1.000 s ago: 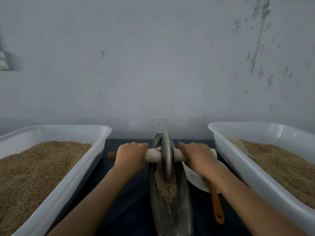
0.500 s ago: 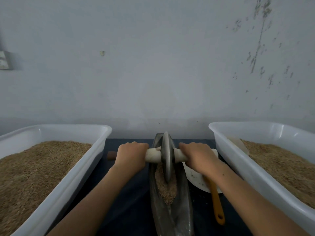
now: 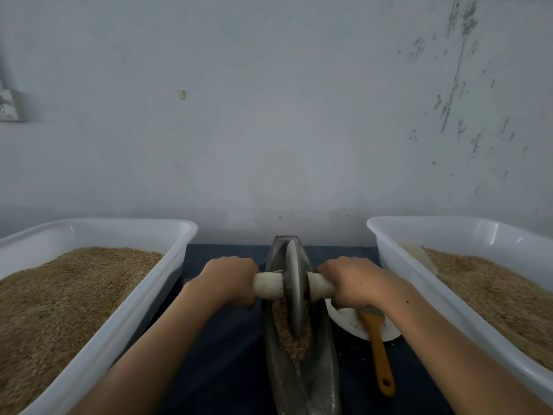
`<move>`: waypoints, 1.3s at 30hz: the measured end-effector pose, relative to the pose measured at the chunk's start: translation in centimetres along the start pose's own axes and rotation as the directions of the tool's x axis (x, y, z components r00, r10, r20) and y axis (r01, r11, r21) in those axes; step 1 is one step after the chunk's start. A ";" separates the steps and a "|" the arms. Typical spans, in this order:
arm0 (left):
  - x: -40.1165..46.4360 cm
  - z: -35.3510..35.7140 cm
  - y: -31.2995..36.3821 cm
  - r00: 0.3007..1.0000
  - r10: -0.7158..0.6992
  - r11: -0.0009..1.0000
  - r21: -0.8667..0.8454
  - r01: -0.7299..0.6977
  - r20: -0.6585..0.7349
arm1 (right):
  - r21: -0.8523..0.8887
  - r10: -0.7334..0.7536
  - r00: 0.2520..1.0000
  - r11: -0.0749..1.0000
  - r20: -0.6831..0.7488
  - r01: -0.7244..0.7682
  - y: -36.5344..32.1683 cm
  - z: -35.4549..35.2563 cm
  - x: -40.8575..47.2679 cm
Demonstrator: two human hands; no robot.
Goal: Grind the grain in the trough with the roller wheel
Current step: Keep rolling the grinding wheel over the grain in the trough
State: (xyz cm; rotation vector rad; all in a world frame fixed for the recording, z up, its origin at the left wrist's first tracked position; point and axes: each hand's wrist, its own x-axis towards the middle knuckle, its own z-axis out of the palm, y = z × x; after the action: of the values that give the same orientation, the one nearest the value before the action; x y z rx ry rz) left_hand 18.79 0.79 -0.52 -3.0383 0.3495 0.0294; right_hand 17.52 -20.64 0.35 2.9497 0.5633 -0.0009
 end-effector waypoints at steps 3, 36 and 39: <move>0.2 0.4 0.3 0.984 -0.019 0.999 0.043 0.027 -0.175 | -0.023 0.029 0.984 0.999 -0.177 -0.033 0.0 0.9 0.6; 0.7 0.4 -0.7 0.997 0.060 0.998 -0.027 -0.061 -0.054 | 0.000 -0.004 0.999 1.000 -0.041 0.004 -0.2 -0.1 0.0; 0.5 0.4 -0.9 0.997 0.043 0.994 -0.100 -0.036 0.069 | -0.022 -0.011 1.000 1.000 0.018 0.011 -0.4 -0.5 -0.1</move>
State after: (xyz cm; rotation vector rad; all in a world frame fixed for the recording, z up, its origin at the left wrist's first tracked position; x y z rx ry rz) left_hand 19.48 1.61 -0.87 -3.1177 0.4146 0.1622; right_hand 17.28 -20.20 0.80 2.9224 0.5730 -0.0216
